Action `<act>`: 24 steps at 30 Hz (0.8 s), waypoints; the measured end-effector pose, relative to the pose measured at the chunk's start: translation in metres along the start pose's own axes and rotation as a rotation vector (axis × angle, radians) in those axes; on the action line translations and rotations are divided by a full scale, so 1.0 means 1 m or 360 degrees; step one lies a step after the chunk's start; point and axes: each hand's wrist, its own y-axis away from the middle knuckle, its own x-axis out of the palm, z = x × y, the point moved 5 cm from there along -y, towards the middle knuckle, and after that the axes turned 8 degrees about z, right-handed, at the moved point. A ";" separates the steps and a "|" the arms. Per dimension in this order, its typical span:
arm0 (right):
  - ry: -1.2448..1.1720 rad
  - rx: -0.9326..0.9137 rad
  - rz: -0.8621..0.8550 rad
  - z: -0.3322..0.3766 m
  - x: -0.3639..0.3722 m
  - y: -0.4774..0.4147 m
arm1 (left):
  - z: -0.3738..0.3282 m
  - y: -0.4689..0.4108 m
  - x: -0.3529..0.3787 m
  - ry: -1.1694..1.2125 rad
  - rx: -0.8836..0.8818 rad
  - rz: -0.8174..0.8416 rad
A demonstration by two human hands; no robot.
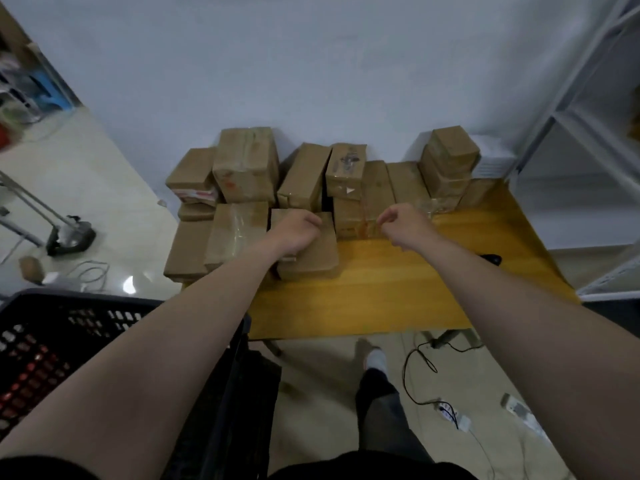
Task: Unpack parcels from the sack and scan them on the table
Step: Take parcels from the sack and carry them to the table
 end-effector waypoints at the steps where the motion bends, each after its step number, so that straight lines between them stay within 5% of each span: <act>1: -0.0017 0.0006 0.0015 -0.004 -0.005 -0.024 | -0.004 -0.024 -0.002 -0.0003 -0.0006 0.0002; 14: -0.0388 0.0262 0.0342 -0.039 -0.053 -0.304 | -0.036 -0.295 -0.039 0.0190 -0.0234 -0.0223; 24: -0.0709 0.0546 0.0412 -0.048 -0.018 -0.391 | -0.027 -0.367 -0.029 0.0268 -0.0377 -0.0201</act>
